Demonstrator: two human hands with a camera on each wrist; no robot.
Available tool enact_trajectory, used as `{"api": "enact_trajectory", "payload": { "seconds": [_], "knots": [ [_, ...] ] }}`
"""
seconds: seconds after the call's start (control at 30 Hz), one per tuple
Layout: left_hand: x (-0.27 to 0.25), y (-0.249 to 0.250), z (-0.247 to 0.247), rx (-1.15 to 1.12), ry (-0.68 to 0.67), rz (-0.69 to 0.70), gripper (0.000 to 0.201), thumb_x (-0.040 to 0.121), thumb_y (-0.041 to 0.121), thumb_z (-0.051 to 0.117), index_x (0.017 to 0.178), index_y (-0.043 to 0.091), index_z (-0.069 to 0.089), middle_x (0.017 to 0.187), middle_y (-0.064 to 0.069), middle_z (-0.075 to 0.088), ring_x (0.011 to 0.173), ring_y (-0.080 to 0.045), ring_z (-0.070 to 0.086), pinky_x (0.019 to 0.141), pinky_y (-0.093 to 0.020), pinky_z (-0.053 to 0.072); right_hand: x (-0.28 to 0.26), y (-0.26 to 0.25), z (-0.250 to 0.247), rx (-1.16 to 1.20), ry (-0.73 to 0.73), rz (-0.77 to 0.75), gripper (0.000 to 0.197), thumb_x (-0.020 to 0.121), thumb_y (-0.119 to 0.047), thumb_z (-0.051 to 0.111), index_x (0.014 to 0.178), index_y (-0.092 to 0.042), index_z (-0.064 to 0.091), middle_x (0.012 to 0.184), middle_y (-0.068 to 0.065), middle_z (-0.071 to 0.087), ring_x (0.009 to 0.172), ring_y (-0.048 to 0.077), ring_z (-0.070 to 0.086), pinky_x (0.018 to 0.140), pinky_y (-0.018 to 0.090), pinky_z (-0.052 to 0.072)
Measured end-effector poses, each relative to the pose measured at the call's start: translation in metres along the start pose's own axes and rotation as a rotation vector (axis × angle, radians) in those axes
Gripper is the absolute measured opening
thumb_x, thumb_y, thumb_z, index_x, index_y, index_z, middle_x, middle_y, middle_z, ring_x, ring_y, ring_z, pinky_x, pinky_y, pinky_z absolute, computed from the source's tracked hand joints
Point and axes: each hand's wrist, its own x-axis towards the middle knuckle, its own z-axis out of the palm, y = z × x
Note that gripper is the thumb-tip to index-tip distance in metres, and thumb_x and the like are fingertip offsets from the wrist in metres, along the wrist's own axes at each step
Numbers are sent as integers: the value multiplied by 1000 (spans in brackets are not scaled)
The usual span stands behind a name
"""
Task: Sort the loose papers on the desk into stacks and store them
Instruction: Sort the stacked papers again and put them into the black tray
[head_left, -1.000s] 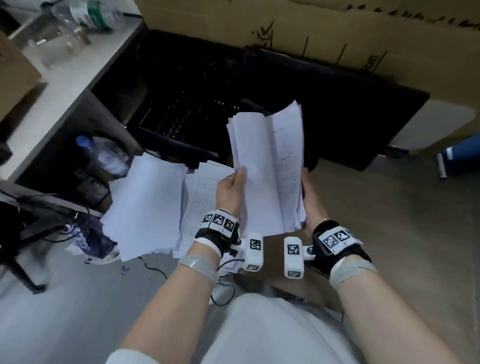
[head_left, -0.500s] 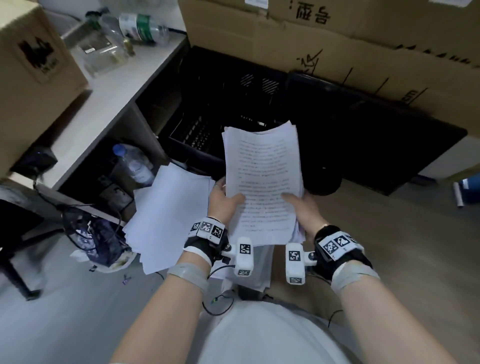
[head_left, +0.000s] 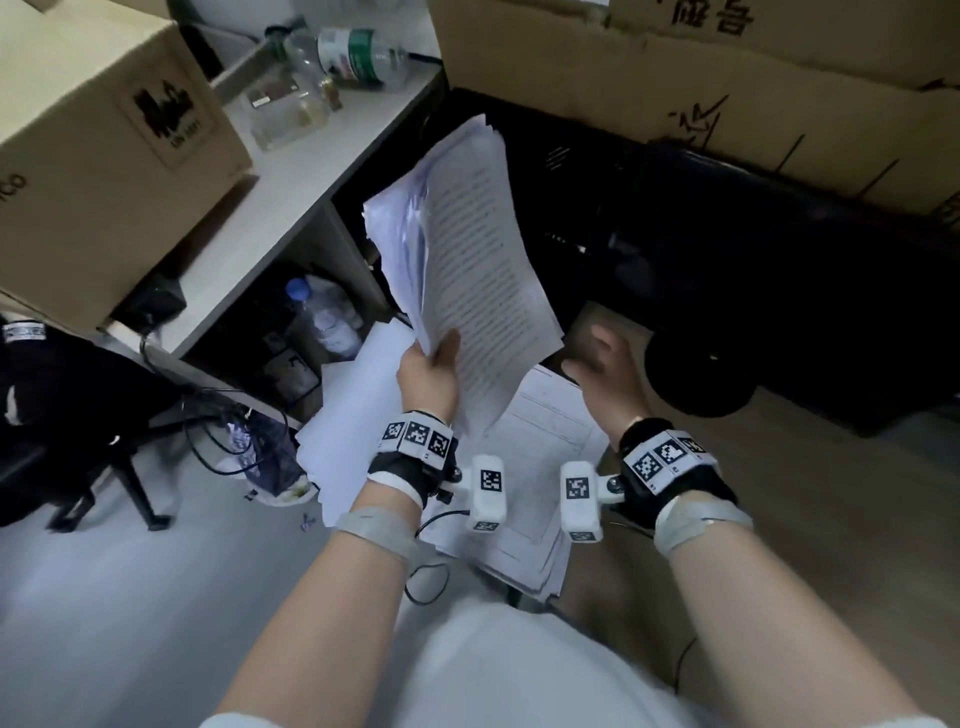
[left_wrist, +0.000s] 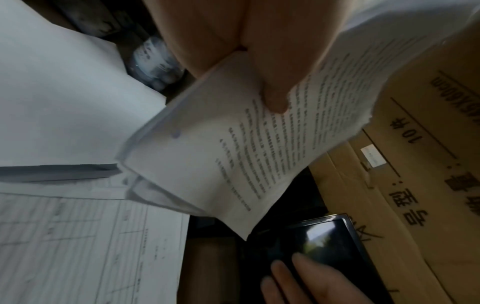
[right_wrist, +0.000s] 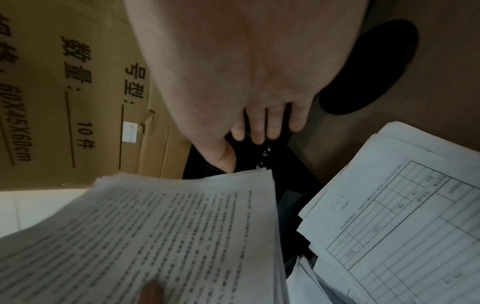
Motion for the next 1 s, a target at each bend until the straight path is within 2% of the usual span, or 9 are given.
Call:
{"api": "enact_trajectory", "payload": {
  "seconds": [0.13, 0.3, 0.43, 0.53, 0.63, 0.7, 0.8, 0.87, 1.0],
  "knots": [
    [18, 17, 26, 19, -37, 82, 25, 101, 27, 59, 108, 4, 67, 97, -3, 62, 95, -22, 58, 79, -29, 44, 19, -11, 4, 155, -75, 6, 56, 93, -6, 62, 144, -16, 42, 147, 6, 47, 122, 7, 52, 101, 23, 43],
    [55, 28, 55, -95, -75, 88, 19, 101, 24, 59, 86, 12, 56, 87, -6, 58, 83, -17, 51, 72, -29, 39, 50, -52, 12, 253, -161, -66, 52, 96, 1, 55, 143, -16, 42, 127, -11, 55, 103, -18, 57, 85, 6, 46],
    [90, 35, 79, -101, -82, 39, 19, 100, 30, 59, 87, 16, 58, 88, -3, 59, 82, -14, 51, 73, -26, 41, 81, -83, 18, 228, -180, -101, 62, 96, 1, 54, 150, -23, 35, 152, -1, 41, 138, 10, 43, 114, 26, 36],
    [113, 34, 99, -88, -147, 47, 27, 102, 28, 54, 88, 6, 60, 83, -7, 57, 76, -16, 44, 70, -29, 39, 102, -99, 18, 238, -164, -148, 68, 97, 3, 53, 154, -23, 29, 157, 4, 34, 143, 14, 37, 113, 24, 36],
    [124, 37, 118, -60, -232, 104, 30, 104, 23, 47, 109, -2, 63, 98, -15, 64, 83, -17, 47, 79, -30, 40, 123, -109, 15, 207, -144, -194, 69, 97, -2, 54, 155, -29, 28, 157, 0, 36, 140, 9, 41, 112, 25, 37],
    [126, 40, 130, -47, -349, 154, 33, 102, 22, 53, 130, 5, 56, 120, -4, 63, 102, -13, 56, 92, -28, 44, 134, -113, 15, 201, -116, -186, 68, 96, -4, 56, 155, -27, 29, 155, 0, 40, 134, 5, 48, 109, 27, 41],
    [134, 32, 136, 38, -471, 176, 76, 89, 29, 72, 152, 14, 32, 148, -3, 46, 132, -8, 46, 109, -25, 40, 142, -103, 16, 117, -57, -140, 51, 99, -1, 54, 144, -19, 36, 129, -15, 54, 106, -19, 55, 92, 11, 43],
    [136, 33, 132, 71, -535, 193, 66, 93, 14, 68, 151, 9, 35, 137, -3, 53, 118, 1, 51, 100, -15, 43, 144, -91, 20, 88, -34, -93, 52, 99, -3, 52, 142, -28, 35, 118, -29, 51, 102, -22, 52, 91, 11, 42],
    [137, 28, 125, 313, -480, 271, 31, 103, 25, 53, 124, 3, 59, 107, -17, 68, 100, -31, 66, 72, -26, 43, 141, -74, 31, 121, -64, 6, 63, 98, -9, 55, 151, -30, 29, 142, -17, 44, 134, 3, 42, 103, 22, 40]
  ]
}}
